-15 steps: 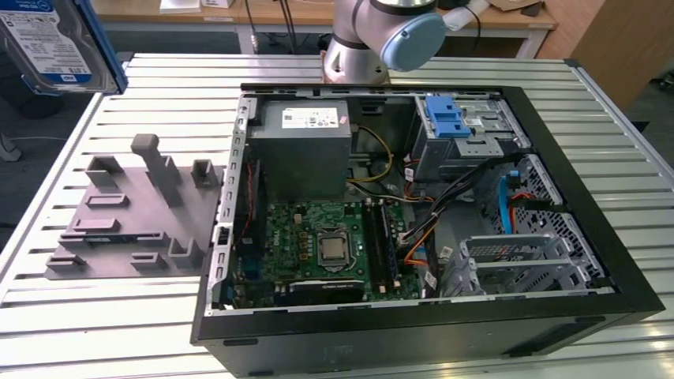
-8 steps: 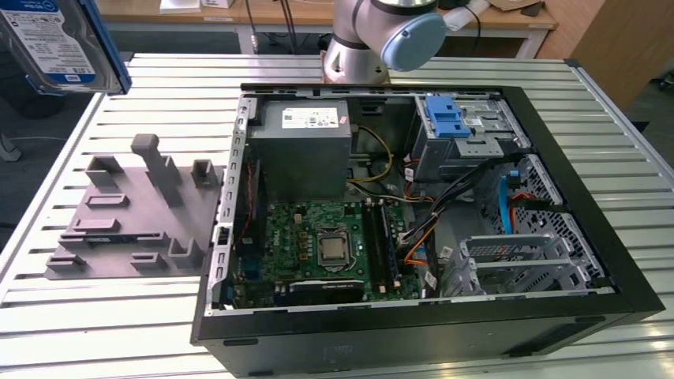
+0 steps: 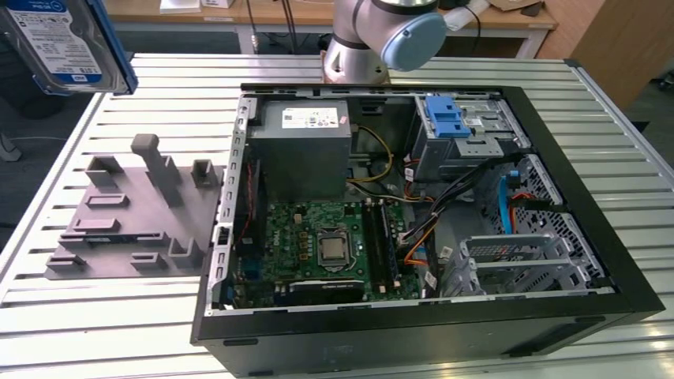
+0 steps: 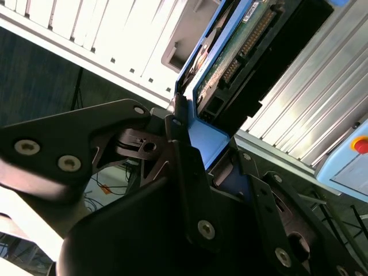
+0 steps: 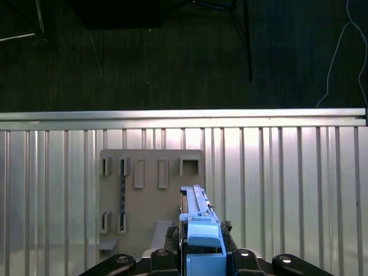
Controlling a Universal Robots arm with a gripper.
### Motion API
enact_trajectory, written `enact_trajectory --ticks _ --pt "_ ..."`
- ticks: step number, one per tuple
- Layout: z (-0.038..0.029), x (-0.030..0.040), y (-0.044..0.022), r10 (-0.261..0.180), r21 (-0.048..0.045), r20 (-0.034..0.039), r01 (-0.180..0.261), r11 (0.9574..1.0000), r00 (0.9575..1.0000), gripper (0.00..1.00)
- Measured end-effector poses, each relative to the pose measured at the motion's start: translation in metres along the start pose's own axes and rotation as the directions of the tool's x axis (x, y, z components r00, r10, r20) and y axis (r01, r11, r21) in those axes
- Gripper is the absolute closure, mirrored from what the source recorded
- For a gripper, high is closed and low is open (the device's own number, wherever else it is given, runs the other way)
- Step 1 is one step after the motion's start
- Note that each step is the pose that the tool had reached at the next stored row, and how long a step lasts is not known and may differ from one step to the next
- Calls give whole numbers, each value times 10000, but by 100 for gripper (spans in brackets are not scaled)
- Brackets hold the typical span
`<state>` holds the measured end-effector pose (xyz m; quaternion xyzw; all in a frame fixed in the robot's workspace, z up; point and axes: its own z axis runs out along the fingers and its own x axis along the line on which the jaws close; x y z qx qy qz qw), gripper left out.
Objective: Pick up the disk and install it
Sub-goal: 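Pick up the disk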
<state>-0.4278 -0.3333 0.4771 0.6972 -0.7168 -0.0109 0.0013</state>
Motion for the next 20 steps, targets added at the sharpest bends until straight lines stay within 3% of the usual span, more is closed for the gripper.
enact_trajectory --ticks 12,20 --pt "-2 -1 -104 0 0 0 0 10000 10000 63" --pt "-3 58 -135 6 0 0 -6 10000 10000 63"
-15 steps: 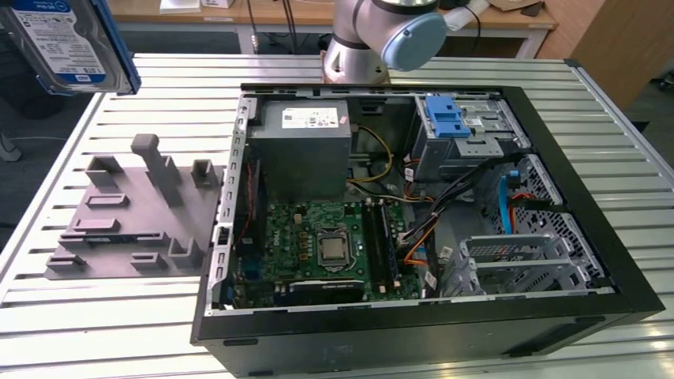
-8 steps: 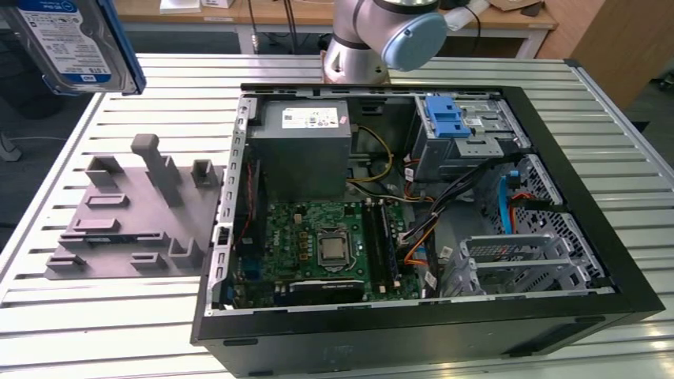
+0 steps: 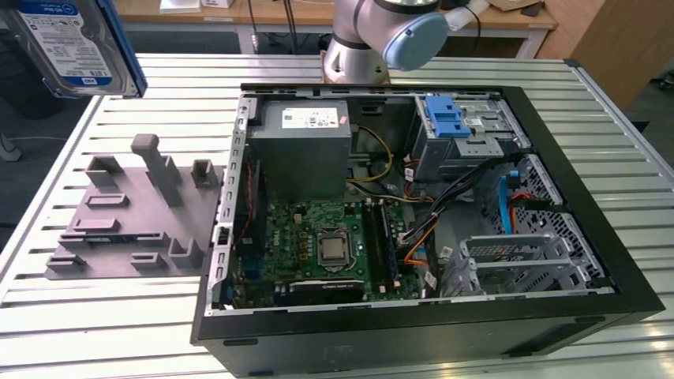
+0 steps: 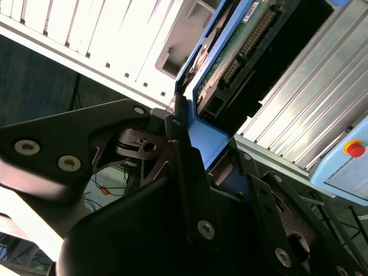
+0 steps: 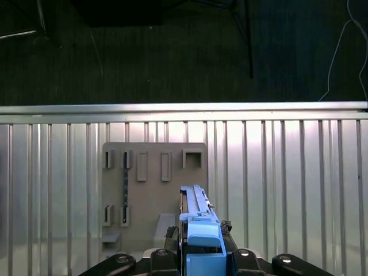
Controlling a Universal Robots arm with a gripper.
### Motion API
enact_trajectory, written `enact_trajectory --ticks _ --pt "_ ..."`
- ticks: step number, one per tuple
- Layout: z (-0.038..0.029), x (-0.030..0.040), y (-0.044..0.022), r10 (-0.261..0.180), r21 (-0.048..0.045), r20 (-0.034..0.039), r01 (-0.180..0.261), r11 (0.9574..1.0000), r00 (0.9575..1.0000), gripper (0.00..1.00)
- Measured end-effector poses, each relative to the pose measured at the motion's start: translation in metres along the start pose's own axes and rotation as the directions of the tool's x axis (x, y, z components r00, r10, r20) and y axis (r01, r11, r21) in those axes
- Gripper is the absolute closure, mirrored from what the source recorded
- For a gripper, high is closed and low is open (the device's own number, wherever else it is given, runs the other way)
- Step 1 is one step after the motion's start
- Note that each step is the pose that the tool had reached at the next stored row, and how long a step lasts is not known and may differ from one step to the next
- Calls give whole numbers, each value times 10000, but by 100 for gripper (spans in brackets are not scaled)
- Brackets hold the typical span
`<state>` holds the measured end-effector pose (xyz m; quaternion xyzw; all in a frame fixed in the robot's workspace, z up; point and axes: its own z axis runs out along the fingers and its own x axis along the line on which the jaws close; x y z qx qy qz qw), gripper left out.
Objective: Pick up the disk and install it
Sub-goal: 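Pick up the disk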
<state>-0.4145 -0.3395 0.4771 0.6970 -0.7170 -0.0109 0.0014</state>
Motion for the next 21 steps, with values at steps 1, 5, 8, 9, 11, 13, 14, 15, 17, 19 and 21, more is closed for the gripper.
enact_trajectory --ticks 1,5,8,9,11,13,14,15,17,19,21 --pt "0 10 -3 1 0 0 -1 10000 10000 63" --pt "-1 35 -29 3 1 1 -3 10000 10000 63" --pt "-1 36 -61 3 1 0 -3 10000 10000 63" --pt "-1 36 -71 3 1 0 -3 10000 10000 63" --pt "-2 36 -90 3 0 0 -3 10000 10000 63" --pt "-2 36 -107 3 1 0 -3 10000 10000 63" --pt "-2 35 -112 4 1 0 -4 10000 10000 63" --pt "-2 35 -118 4 1 0 -4 10000 10000 63" --pt "-2 35 -126 3 2 1 -3 10000 10000 63" --pt "-2 35 -129 3 1 0 -3 10000 10000 63" --pt "-2 35 -134 4 1 0 -4 10000 10000 63"
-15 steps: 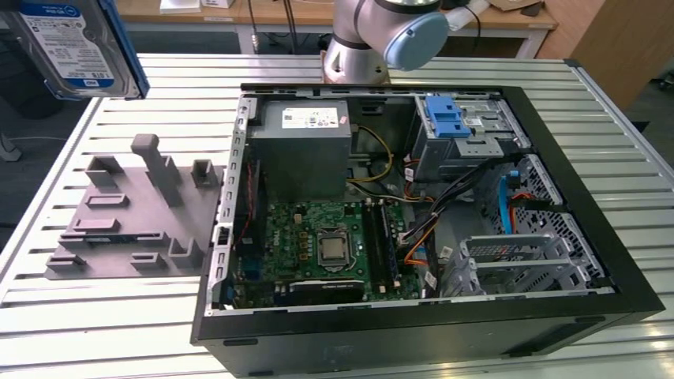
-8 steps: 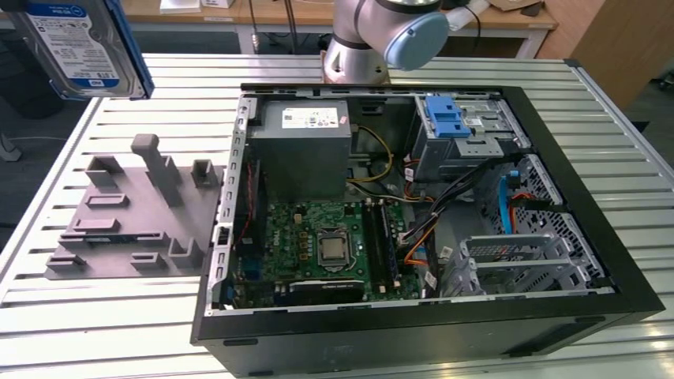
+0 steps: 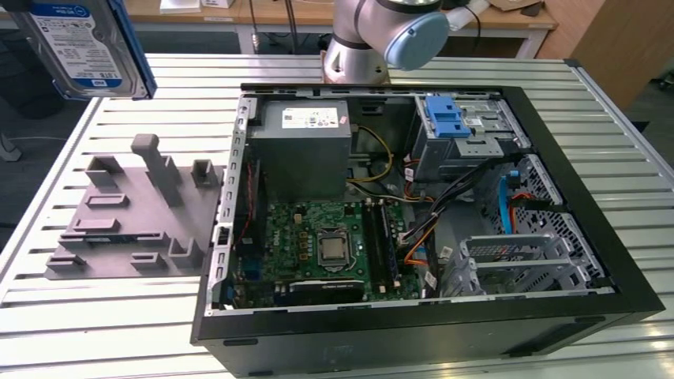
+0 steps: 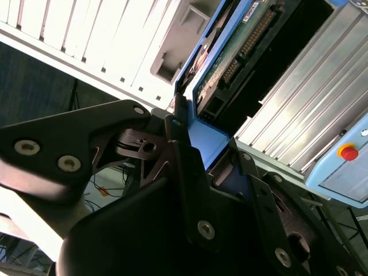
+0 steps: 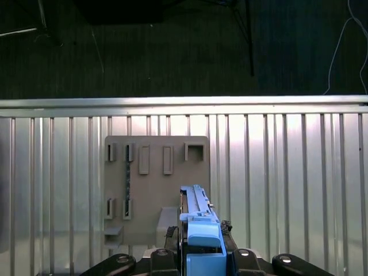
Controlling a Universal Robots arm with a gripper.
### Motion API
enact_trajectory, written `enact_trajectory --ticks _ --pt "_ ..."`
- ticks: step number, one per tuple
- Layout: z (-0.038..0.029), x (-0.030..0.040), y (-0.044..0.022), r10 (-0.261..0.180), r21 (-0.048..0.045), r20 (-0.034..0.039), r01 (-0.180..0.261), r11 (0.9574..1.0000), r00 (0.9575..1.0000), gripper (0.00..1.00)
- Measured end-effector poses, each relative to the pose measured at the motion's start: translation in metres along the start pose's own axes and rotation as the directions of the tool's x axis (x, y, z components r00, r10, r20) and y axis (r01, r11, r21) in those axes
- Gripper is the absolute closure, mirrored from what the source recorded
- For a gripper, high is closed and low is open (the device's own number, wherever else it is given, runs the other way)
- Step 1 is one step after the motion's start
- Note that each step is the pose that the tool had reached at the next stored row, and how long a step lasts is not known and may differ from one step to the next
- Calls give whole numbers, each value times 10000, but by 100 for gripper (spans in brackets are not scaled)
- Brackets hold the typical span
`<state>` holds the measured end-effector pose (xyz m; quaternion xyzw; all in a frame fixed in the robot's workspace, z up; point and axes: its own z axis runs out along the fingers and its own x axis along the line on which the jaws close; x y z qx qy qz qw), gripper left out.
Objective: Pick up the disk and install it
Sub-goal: 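Pick up the disk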
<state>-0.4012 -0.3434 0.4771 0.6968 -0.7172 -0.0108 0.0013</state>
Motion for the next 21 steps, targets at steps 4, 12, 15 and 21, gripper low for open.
enact_trajectory --ticks 4,12,15,21 --pt "1 0 -15 0 0 1 0 10000 10000 63" --pt "6 -2 -61 1 0 1 -1 10000 10000 63" --pt "7 -2 -66 0 -1 0 0 10000 10000 63" --pt "7 -3 -95 -1 0 0 1 10000 10000 63"
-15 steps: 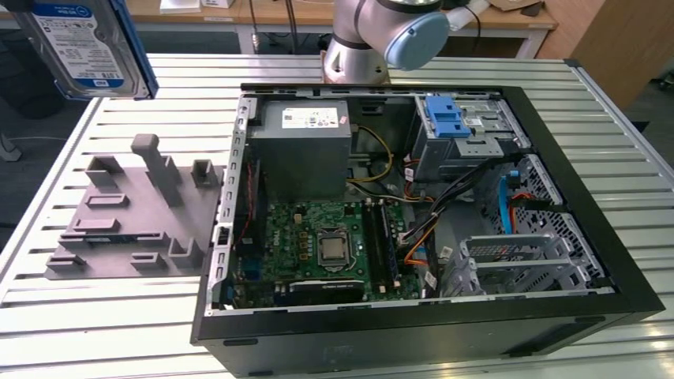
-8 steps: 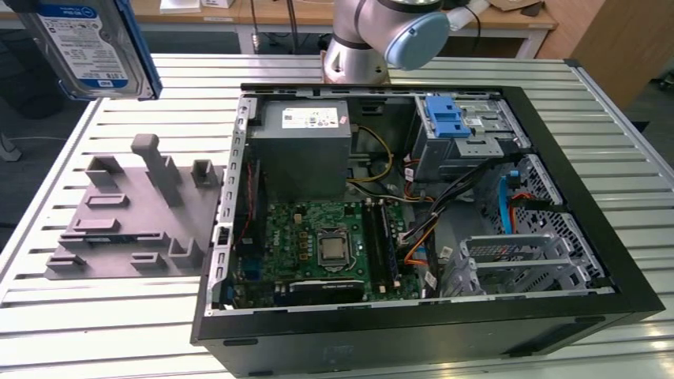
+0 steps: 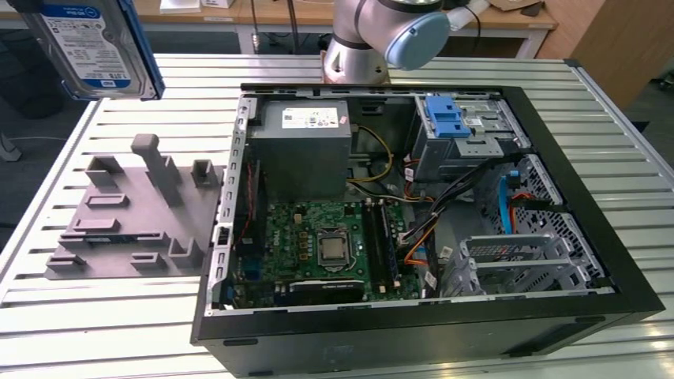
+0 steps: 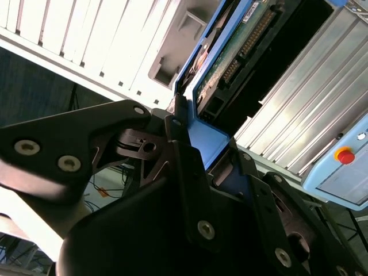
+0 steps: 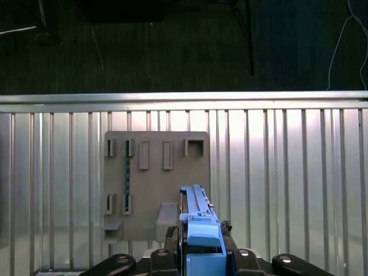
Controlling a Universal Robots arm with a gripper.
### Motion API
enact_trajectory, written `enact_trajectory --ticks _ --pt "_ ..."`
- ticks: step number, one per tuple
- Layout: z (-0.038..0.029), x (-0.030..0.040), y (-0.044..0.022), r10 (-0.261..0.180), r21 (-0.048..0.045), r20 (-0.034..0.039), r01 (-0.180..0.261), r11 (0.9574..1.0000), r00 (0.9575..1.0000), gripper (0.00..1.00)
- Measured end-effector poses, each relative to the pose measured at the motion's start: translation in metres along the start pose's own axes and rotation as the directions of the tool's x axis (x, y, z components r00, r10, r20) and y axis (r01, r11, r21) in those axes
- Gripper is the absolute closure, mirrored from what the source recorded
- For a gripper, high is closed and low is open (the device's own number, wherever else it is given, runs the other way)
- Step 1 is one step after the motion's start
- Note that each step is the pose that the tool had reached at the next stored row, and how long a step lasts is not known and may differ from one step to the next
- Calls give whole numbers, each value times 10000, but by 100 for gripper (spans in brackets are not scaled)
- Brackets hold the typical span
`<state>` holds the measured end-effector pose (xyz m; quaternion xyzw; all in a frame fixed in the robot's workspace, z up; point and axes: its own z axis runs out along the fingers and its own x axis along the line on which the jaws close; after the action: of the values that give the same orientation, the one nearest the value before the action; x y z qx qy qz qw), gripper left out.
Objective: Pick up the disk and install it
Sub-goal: 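Pick up the disk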
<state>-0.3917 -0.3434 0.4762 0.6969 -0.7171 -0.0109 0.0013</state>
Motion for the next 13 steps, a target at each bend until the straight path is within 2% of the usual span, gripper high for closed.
enact_trajectory --ticks 13 --pt "-1 -2 -57 1 0 0 -1 10000 10000 63"
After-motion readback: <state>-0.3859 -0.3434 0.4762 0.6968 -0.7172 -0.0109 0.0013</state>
